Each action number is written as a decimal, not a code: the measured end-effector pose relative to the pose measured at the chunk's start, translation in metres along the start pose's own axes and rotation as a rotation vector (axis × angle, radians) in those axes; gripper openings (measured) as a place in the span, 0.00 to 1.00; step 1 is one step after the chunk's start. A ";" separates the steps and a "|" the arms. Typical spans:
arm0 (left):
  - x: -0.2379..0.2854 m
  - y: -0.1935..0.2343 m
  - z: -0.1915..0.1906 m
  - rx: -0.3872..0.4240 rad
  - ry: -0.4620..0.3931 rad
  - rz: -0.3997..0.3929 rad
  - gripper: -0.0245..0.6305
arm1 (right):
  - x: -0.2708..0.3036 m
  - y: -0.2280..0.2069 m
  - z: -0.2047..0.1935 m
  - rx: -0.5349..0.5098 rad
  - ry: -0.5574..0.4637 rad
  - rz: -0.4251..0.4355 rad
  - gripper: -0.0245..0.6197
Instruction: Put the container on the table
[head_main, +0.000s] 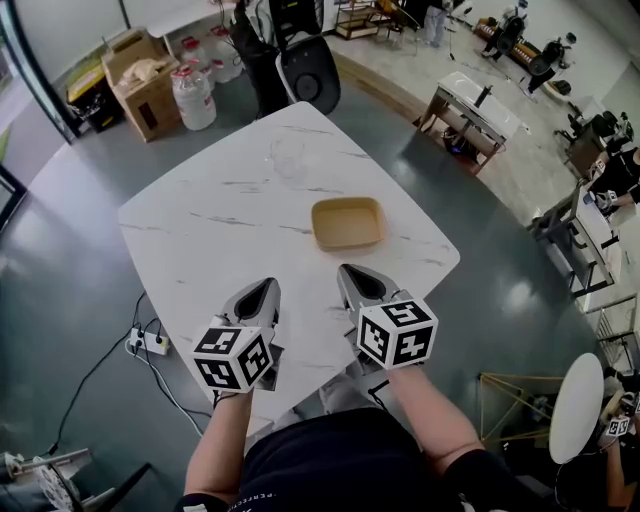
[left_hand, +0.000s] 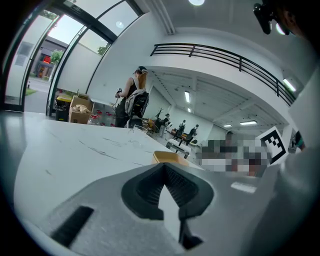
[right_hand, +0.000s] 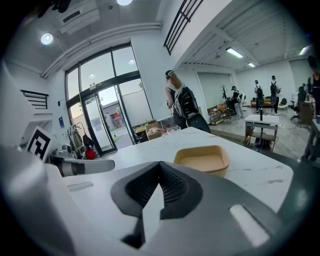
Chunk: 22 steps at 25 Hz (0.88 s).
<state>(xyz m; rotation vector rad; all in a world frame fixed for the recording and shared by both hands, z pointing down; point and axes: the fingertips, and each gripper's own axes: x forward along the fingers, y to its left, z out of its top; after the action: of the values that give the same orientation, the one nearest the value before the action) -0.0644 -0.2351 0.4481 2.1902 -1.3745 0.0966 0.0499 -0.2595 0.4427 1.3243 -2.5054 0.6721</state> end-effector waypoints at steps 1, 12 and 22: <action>-0.002 0.000 -0.001 0.000 0.000 -0.002 0.03 | -0.001 0.003 -0.001 0.000 0.000 0.001 0.04; -0.028 0.000 -0.018 0.018 0.024 -0.013 0.03 | -0.013 0.039 -0.020 -0.020 0.016 0.023 0.04; -0.032 0.009 -0.029 0.006 0.043 -0.016 0.03 | -0.013 0.055 -0.031 -0.032 0.030 0.039 0.04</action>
<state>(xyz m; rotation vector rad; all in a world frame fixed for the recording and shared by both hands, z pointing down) -0.0806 -0.1984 0.4654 2.1911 -1.3344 0.1414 0.0113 -0.2083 0.4489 1.2486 -2.5135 0.6529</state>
